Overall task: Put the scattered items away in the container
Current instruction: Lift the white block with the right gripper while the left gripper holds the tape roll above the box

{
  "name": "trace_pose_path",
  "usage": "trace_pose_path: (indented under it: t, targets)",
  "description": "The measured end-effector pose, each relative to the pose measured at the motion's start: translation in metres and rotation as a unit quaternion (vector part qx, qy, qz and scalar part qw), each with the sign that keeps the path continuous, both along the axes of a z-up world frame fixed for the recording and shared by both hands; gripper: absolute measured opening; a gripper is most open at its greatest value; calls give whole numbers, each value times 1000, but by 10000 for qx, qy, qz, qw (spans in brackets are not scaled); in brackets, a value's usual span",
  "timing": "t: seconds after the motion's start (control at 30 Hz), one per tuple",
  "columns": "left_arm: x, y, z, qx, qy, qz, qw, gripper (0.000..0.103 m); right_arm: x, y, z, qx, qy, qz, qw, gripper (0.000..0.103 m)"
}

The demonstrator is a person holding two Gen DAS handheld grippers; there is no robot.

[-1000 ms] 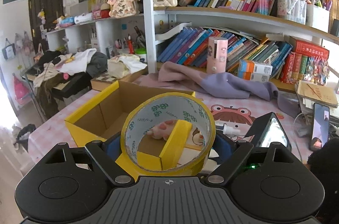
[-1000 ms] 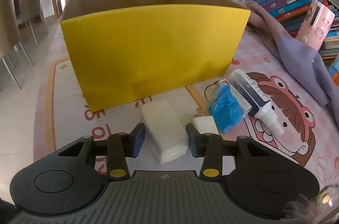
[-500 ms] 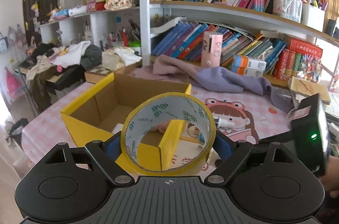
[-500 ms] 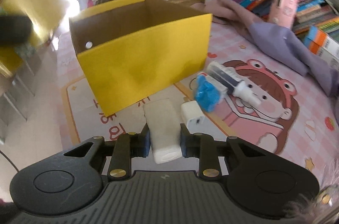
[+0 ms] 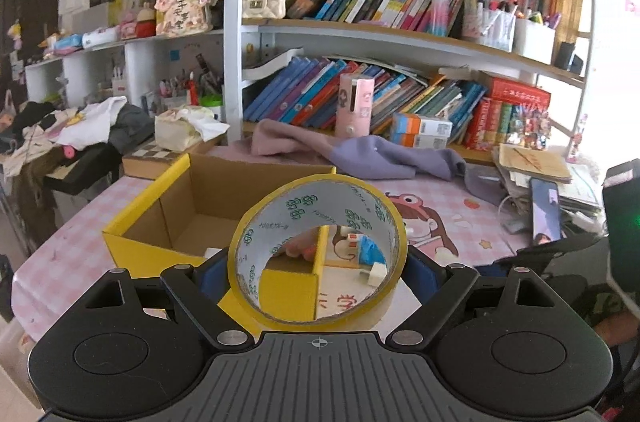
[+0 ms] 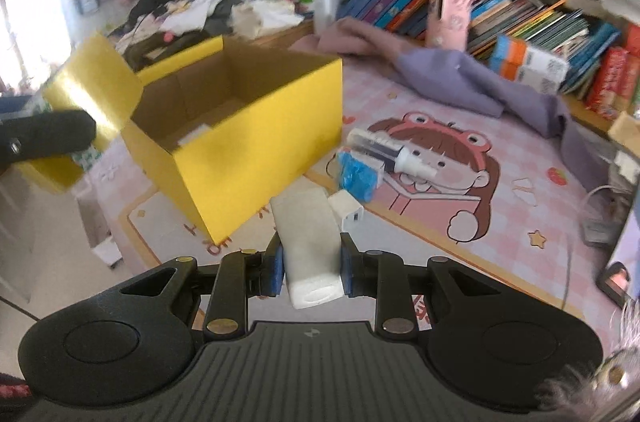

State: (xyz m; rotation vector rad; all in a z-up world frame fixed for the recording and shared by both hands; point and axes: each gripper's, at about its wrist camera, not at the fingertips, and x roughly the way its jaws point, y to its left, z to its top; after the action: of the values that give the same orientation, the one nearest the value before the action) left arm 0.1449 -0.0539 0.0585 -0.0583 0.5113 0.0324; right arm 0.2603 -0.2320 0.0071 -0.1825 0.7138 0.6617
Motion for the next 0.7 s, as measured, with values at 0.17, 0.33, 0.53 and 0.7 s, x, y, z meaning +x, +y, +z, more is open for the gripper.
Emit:
trace_pose_path:
  t: [0.17,0.33,0.53,0.7]
  targets:
    - [-25,29,-2,-12,-24,-245,9997,88,-34,19,7,-16,-183,-425,9989,25]
    - [-51,58,-9,-112,132,-476,9987,88,-75,42,12,-85,-300,-759,9966,25]
    - [-87,83,-18,49,323,-832,9960,88,-129,70,3,-108,-176,-1123,9935,25]
    - [-107,99,-21,10,420,-905,9950,88,-163,91,2,-201,-114,-1143,9932,25]
